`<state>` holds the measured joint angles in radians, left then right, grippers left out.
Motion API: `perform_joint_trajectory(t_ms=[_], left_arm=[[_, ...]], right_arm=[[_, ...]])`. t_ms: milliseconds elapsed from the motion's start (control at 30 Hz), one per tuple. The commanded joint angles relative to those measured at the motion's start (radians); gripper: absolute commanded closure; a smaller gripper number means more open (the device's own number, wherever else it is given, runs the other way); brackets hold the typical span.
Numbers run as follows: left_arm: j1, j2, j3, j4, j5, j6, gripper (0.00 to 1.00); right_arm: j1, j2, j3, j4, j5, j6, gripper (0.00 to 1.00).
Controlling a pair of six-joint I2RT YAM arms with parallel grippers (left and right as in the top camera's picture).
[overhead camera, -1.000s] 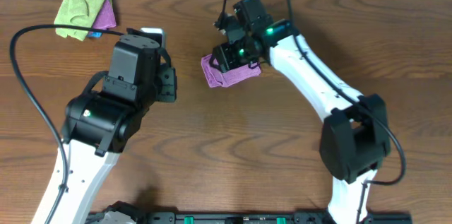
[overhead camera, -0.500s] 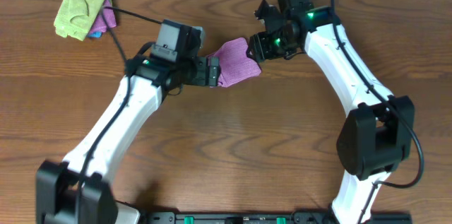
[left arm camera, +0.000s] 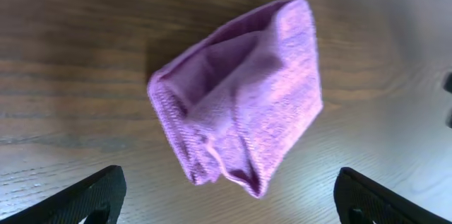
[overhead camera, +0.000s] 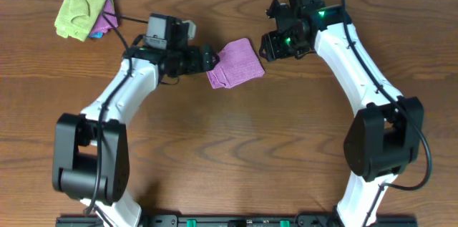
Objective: Fold the cloth
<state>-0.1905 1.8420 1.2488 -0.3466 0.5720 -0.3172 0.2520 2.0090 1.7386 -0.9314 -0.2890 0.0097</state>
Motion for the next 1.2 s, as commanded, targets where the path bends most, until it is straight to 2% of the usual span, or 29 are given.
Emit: perform_joint_trajectory(t_ms=[0, 367, 767, 1167], left_arm=[[0.008, 0.035, -0.003, 0.006, 0.083, -0.013, 0.05], [0.008, 0.12, -0.003, 0.014, 0.135, -0.021, 0.05], [0.008, 0.219, -0.003, 0.043, 0.129, -0.032, 0.05], [0.006, 0.285, -0.003, 0.098, 0.17, -0.08, 0.05]], right_arm=[[-0.021, 0.016, 0.014, 0.0, 0.007, -0.018, 0.44], [-0.033, 0.09, 0.014, 0.031, -0.026, 0.013, 0.43], [-0.033, 0.15, 0.014, 0.073, -0.03, 0.046, 0.44], [-0.028, 0.275, 0.014, 0.126, -0.073, 0.162, 0.48]])
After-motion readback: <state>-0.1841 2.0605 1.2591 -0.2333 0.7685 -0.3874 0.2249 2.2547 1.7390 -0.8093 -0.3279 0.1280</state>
